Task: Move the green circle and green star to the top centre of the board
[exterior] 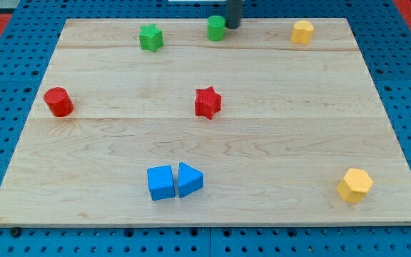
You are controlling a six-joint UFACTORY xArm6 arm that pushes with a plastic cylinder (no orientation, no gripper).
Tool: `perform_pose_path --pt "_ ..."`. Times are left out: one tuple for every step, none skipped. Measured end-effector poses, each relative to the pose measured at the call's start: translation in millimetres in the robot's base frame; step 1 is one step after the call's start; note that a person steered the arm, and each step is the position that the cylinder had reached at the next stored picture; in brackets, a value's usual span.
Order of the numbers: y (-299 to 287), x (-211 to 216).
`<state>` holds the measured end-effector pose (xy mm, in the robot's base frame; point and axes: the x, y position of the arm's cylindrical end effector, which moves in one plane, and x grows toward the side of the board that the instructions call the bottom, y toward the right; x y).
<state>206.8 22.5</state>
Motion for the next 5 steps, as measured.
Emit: perform_pose_path --pt "-37 9" --pt "-42 9" --pt "-49 -2" --pt "-40 -10" --pt "-19 -10"
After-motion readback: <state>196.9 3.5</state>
